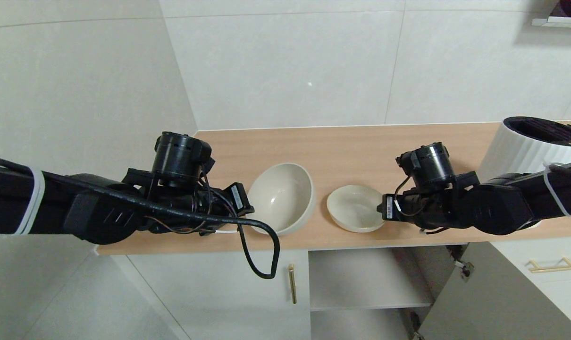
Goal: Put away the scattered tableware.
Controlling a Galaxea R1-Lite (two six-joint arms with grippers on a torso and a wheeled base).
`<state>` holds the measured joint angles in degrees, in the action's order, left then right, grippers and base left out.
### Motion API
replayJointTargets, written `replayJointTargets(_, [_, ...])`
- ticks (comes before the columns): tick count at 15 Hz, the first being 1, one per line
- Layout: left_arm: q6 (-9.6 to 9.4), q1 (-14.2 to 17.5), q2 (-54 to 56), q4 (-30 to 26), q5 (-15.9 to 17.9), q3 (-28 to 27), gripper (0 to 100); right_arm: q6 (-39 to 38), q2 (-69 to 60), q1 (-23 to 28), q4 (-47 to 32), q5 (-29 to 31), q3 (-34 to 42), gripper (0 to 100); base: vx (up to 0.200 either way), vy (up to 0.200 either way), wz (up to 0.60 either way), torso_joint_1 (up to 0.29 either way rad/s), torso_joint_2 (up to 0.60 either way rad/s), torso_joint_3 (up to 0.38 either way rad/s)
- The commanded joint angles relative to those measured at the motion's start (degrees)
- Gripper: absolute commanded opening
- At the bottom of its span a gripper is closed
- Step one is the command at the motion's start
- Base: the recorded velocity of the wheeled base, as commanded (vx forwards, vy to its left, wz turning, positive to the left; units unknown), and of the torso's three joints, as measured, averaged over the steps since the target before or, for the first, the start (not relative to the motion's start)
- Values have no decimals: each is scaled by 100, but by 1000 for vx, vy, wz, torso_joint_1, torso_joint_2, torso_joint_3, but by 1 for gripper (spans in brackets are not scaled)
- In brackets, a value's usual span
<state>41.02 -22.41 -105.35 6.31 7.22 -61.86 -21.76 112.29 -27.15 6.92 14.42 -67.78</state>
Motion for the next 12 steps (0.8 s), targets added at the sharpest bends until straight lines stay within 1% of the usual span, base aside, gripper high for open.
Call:
replayJointTargets(1, [2, -1, 15, 1, -1, -2, 0, -4, -5, -10, 2, -1, 2, 0, 0, 0, 0, 0, 0, 0])
replayJointTargets(5, [2, -1, 50, -7, 8, -2, 0, -4, -40, -10, -7, -1, 10, 0, 0, 0, 0, 0, 0, 0])
replayJointTargets(9, [-33, -1, 419, -25, 8, 112, 0, 5, -383, -1, -77, -89, 169, 0, 0, 0, 0, 0, 0, 0])
replayJointTargets(10, [-59, -1, 656, -34, 25, 218, 0, 14, -717, -1, -271, -352, 309, 0, 0, 0, 0, 0, 0, 0])
replayJointTargets(11, [-129, -1, 841, -34, 34, 323, 0, 14, -1051, -1, -508, -748, 362, 0, 0, 0, 0, 0, 0, 0])
replayJointTargets(12, [-305, -1, 1008, -34, 34, 446, 0, 14, -1350, -1, -780, -1170, 371, 0, 0, 0, 0, 0, 0, 0])
